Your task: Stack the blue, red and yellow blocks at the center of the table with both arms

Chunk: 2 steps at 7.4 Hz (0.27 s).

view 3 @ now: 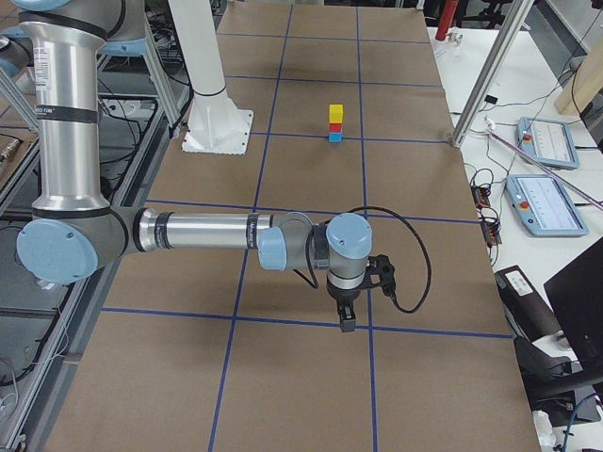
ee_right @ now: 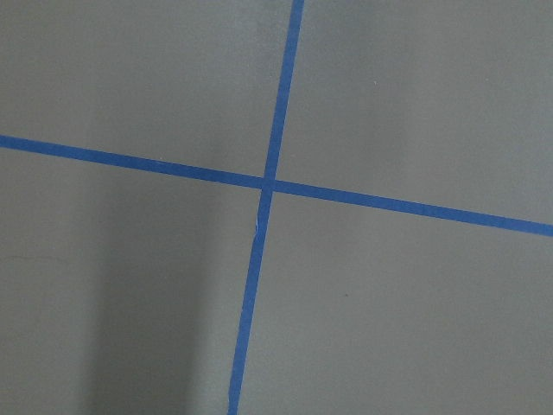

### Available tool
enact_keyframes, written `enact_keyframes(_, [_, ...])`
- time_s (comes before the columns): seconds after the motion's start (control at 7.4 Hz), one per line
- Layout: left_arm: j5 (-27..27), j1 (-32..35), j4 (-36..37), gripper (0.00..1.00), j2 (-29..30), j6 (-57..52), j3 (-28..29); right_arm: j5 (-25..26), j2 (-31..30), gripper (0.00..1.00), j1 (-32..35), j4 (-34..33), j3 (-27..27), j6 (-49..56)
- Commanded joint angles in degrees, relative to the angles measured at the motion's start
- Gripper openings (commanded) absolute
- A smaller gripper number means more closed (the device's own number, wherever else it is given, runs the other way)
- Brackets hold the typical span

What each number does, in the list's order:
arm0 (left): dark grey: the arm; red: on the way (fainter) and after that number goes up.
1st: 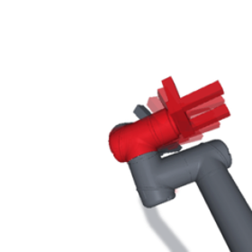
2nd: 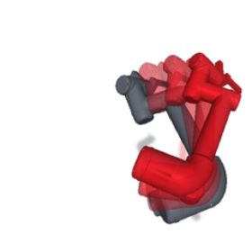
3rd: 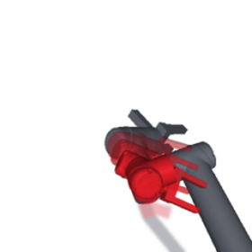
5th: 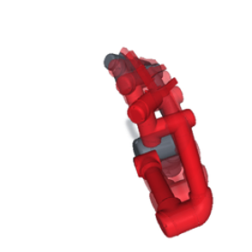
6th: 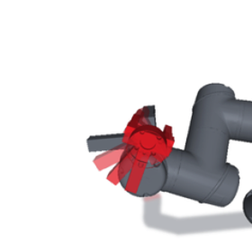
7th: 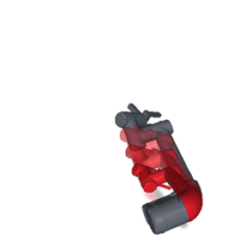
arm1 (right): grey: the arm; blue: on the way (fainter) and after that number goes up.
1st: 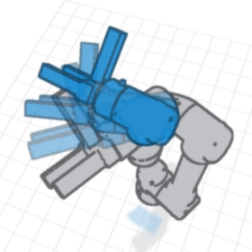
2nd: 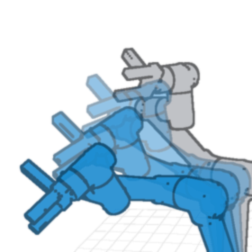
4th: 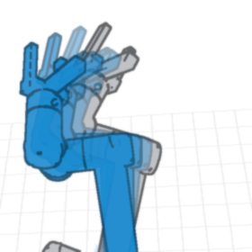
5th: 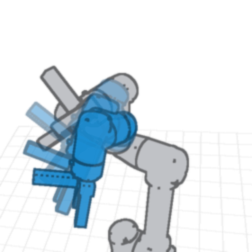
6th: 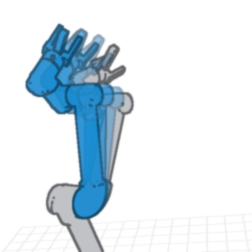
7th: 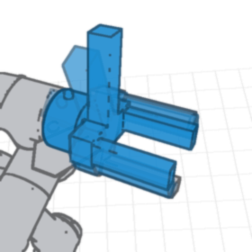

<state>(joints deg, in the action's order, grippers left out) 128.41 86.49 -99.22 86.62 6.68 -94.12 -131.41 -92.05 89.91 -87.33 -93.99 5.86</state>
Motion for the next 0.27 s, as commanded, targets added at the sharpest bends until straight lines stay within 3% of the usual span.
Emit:
enact_keyframes(0.0, [0.0,0.0,0.0,1.00,0.0,0.0,0.0,0.0,-0.1,1.00,0.0,0.0,-0.1,-0.1])
enact_keyframes(0.14, [0.0,0.0,-0.1,1.00,0.0,0.1,0.1,0.0,-0.1,1.00,0.0,0.0,-0.1,-0.1])
